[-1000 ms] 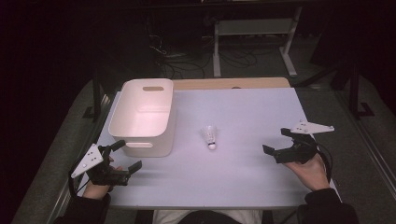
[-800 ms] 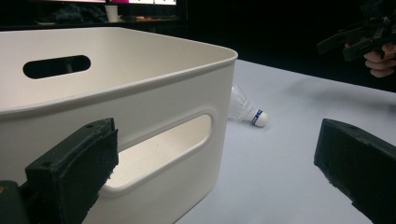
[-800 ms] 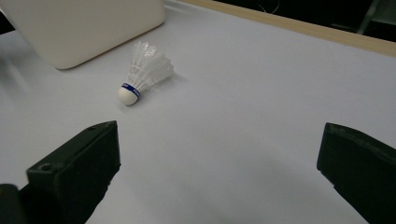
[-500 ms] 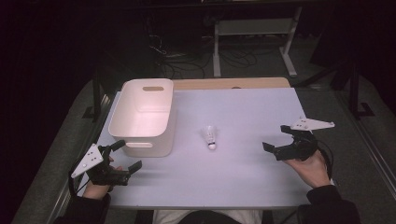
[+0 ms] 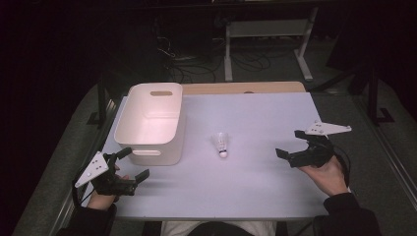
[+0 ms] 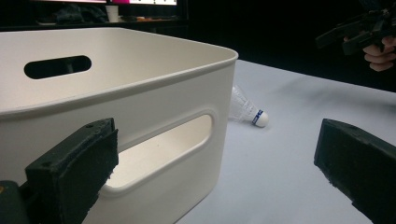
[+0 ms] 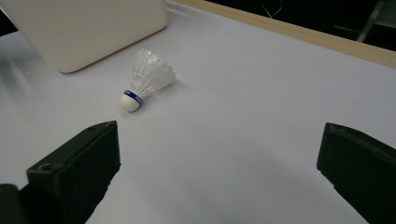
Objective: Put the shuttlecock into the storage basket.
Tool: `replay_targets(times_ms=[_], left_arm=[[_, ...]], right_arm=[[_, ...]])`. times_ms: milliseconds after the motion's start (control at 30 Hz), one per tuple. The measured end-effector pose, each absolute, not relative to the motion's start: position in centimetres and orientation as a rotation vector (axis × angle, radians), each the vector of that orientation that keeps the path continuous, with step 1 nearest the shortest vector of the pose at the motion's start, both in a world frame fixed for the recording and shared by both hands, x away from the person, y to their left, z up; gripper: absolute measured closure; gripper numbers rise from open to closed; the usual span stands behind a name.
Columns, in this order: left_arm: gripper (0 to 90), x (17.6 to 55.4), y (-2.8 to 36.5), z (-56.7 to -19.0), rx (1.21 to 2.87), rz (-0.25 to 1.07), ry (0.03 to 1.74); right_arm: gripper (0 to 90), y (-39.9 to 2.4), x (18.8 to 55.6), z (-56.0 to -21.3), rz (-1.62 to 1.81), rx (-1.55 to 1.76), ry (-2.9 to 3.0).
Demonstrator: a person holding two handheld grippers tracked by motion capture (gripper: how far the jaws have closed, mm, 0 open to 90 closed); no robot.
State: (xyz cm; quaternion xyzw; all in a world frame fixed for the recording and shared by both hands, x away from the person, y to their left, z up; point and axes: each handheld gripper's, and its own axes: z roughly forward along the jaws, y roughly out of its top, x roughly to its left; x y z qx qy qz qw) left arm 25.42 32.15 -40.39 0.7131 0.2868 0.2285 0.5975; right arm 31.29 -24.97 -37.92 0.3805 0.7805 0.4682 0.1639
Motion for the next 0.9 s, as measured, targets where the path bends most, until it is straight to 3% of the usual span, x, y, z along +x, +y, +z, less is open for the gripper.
replay_targets(times_ms=[900], left_arm=[[0.0,25.4,32.2,-40.4,1.656,0.53,0.661]], right_arm=[[0.0,-23.4,33.1,-36.0,1.293,1.038,2.29]])
